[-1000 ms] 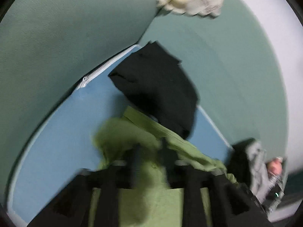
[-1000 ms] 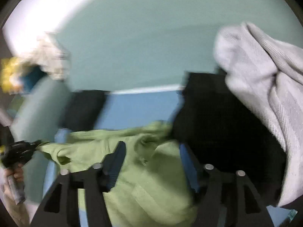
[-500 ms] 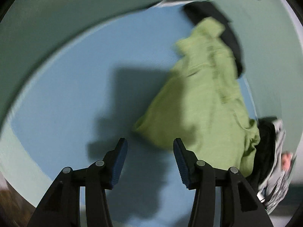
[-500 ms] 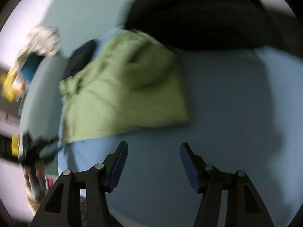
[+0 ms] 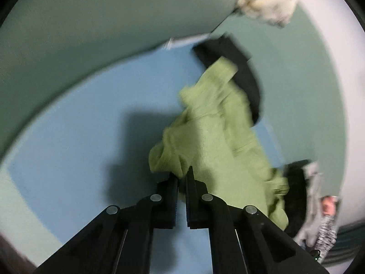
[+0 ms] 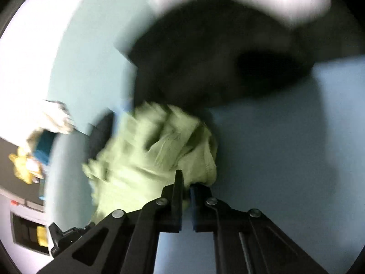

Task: Fold clothes

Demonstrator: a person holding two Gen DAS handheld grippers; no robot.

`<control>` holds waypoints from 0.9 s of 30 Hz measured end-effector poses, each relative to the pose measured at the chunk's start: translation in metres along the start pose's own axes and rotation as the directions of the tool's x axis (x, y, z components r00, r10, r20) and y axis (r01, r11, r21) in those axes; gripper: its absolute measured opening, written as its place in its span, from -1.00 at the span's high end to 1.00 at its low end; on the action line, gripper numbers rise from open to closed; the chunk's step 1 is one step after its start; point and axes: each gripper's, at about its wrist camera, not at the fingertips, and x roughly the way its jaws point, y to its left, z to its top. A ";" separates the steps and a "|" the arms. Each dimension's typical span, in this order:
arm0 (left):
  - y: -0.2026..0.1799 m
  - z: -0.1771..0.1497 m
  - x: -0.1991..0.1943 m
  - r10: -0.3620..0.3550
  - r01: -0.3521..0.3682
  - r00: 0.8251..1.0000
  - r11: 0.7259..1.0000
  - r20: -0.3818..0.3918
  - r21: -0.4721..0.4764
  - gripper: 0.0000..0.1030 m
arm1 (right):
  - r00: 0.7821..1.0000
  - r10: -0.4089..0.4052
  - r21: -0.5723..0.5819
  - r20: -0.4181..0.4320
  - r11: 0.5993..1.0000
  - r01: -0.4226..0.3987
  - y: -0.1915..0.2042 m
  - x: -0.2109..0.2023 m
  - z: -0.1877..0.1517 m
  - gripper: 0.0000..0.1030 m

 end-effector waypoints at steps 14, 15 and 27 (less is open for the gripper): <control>-0.037 -0.006 -0.141 -0.256 0.242 0.962 0.961 0.093 0.136 0.90 | 0.975 0.177 -0.269 0.132 0.953 -0.136 0.052 -0.160 -0.023 0.90; -0.046 -0.002 -0.148 -0.269 0.252 0.957 0.956 0.108 0.150 0.90 | 0.970 0.186 -0.297 0.159 0.946 -0.133 0.061 -0.165 -0.015 0.90; -0.134 0.056 -0.190 -0.322 0.224 0.902 0.918 0.287 0.328 0.90 | 0.908 0.296 -0.551 0.298 0.829 -0.089 0.177 -0.202 0.033 0.90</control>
